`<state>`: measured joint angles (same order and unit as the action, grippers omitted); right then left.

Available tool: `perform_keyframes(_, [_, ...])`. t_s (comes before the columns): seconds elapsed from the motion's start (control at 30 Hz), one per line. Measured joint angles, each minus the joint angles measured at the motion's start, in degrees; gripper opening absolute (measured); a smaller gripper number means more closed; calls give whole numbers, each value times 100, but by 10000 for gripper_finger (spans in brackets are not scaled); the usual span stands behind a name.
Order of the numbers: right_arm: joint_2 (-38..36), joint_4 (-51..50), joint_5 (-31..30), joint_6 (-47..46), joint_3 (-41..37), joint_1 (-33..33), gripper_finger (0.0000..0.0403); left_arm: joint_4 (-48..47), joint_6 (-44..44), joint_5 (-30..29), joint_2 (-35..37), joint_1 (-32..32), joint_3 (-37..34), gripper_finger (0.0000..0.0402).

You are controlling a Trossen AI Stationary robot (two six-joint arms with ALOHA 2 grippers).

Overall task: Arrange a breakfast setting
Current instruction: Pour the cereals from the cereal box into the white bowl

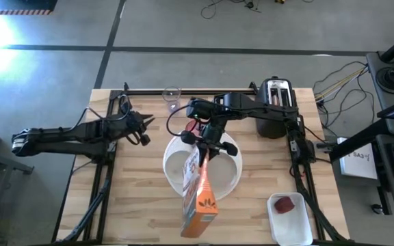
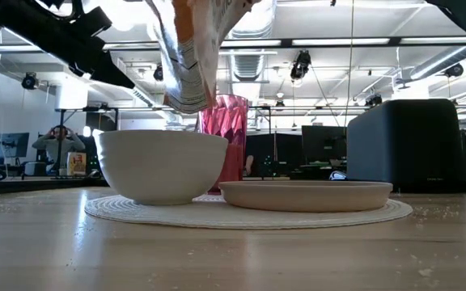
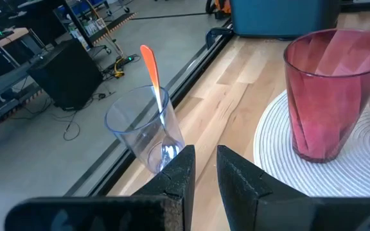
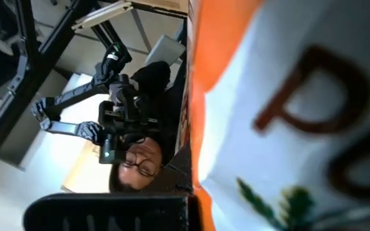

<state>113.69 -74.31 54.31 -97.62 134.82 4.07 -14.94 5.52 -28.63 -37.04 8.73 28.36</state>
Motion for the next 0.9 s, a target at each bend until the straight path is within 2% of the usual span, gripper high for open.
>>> perform_keyframes(0.23, [35, 82, -1, -513, 0, 34, 8, -218, -20, 0, 200, 0, -5, 48])
perform_keyframes(0.4, [175, 674, 164, -749, -7, 42, 8, -200, -20, 0, 323, 0, -67, 48])
perform_keyframes(0.9, [365, 734, 481, -580, -9, 121, 8, -177, -46, -74, 470, 0, -109, 48])
